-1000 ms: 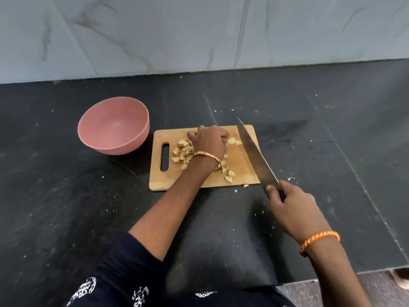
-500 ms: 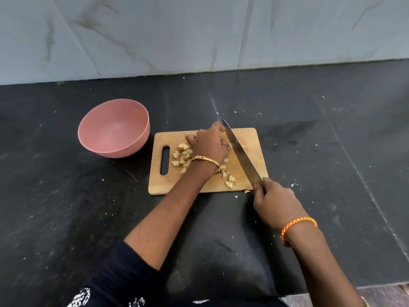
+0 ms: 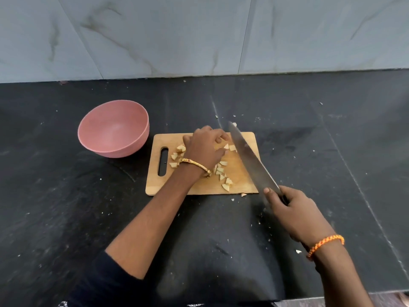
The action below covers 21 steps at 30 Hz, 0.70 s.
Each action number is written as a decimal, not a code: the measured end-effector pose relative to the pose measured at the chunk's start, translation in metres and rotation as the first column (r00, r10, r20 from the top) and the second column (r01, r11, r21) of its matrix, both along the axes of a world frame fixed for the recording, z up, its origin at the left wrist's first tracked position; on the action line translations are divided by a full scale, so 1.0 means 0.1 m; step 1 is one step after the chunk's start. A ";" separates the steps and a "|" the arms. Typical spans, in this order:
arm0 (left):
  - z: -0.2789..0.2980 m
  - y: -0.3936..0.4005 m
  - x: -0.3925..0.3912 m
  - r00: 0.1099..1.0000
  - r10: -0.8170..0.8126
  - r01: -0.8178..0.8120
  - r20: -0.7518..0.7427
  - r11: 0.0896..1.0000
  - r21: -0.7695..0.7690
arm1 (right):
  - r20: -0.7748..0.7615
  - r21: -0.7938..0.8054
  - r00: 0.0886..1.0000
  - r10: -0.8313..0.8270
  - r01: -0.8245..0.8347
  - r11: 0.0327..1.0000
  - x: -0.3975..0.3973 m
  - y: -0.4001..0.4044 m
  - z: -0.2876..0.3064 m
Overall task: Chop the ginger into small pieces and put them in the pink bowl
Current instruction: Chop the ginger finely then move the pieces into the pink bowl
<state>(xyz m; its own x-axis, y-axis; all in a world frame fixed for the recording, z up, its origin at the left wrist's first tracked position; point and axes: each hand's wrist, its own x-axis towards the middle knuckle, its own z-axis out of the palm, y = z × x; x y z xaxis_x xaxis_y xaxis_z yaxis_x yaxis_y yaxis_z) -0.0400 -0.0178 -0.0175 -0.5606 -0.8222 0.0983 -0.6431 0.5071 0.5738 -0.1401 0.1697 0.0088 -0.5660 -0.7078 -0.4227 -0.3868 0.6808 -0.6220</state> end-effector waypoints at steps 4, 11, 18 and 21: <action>0.07 0.15 0.23 0.963 -0.263 0.260 0.062 0.964 0.053 | 0.037 -0.065 0.998 -0.046 0.049 0.997 0.00 0.08 -0.02; -0.37 0.38 0.31 0.941 -0.332 0.339 0.072 0.912 -0.230 | 0.035 -0.070 0.997 -0.075 0.078 0.994 0.01 0.11 -0.06; -0.35 0.19 0.37 0.987 -0.124 0.090 -0.105 0.956 -0.278 | -0.075 -0.027 0.991 -0.108 0.106 0.994 0.05 0.15 -0.08; -0.25 0.15 0.42 0.913 0.062 -0.130 -0.404 0.981 -0.142 | -0.187 0.024 0.975 -0.116 0.122 0.992 0.06 0.14 -0.07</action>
